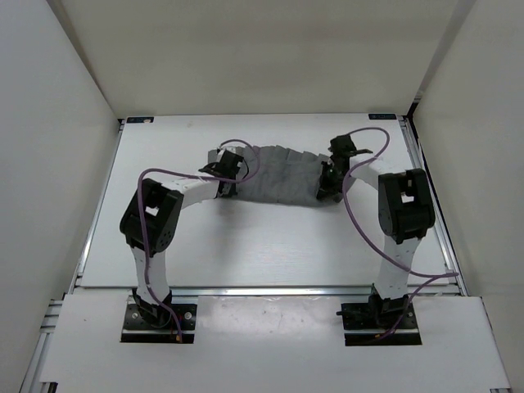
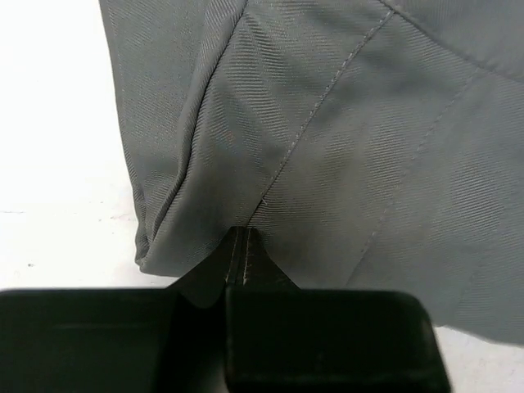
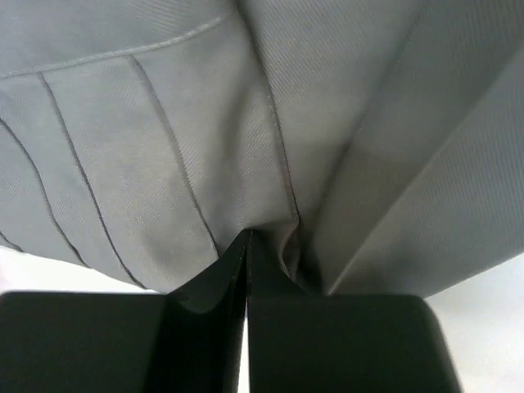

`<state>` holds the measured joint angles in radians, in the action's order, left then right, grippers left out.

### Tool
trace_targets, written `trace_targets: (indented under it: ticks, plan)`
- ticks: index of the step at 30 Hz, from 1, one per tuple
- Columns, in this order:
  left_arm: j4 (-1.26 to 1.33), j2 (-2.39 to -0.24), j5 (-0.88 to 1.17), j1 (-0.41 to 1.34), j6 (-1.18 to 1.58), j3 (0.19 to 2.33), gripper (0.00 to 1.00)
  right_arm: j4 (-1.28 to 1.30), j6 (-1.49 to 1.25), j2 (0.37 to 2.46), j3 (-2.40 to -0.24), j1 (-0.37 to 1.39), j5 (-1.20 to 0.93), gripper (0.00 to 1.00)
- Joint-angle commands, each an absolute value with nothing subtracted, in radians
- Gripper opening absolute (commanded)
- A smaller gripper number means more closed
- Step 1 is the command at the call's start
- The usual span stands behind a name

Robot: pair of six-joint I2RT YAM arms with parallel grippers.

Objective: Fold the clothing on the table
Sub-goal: Fold the skirt

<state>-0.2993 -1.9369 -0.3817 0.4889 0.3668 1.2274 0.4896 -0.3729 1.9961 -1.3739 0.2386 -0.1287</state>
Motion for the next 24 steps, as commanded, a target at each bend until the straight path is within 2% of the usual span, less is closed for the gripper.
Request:
trace_targets:
  ticks: [1,8,13,16,18,19,20,21,22,24]
  plan:
    - [-0.322,-1.856,-0.345,0.500,0.373,1.111,0.00,0.575,-0.397,1.924,-1.238,0.258,-0.178,0.00]
    - [-0.290,-1.712,-0.290,0.546,0.440,0.896,0.00,0.541,-0.434,1.754,-0.982,0.304,-0.225,0.00]
    - [-0.291,-1.553,-0.258,0.597,0.520,0.729,0.00,0.621,-0.468,1.608,-0.832,0.429,-0.206,0.00]
    - [-0.322,-1.444,-0.246,0.620,0.537,0.667,0.00,0.669,-0.482,1.493,-0.787,0.507,-0.209,0.00]
    - [-0.363,-1.376,-0.255,0.597,0.522,0.688,0.01,0.714,-0.453,1.428,-0.830,0.546,-0.198,0.03]
    - [-0.392,-1.361,-0.262,0.589,0.499,0.705,0.02,0.725,-0.422,1.384,-0.871,0.545,-0.199,0.11]
    - [-0.429,-1.344,-0.274,0.574,0.485,0.750,0.02,0.729,-0.407,1.353,-0.883,0.548,-0.205,0.24]
    - [-0.446,-1.332,-0.285,0.563,0.462,0.797,0.03,0.736,-0.373,1.341,-0.938,0.543,-0.218,0.30]
    - [-0.478,-1.327,-0.290,0.560,0.440,0.825,0.05,0.733,-0.333,1.322,-0.984,0.531,-0.242,0.42]
    - [-0.508,-1.319,-0.322,0.542,0.404,0.925,0.07,0.716,-0.283,1.330,-1.031,0.496,-0.259,0.57]
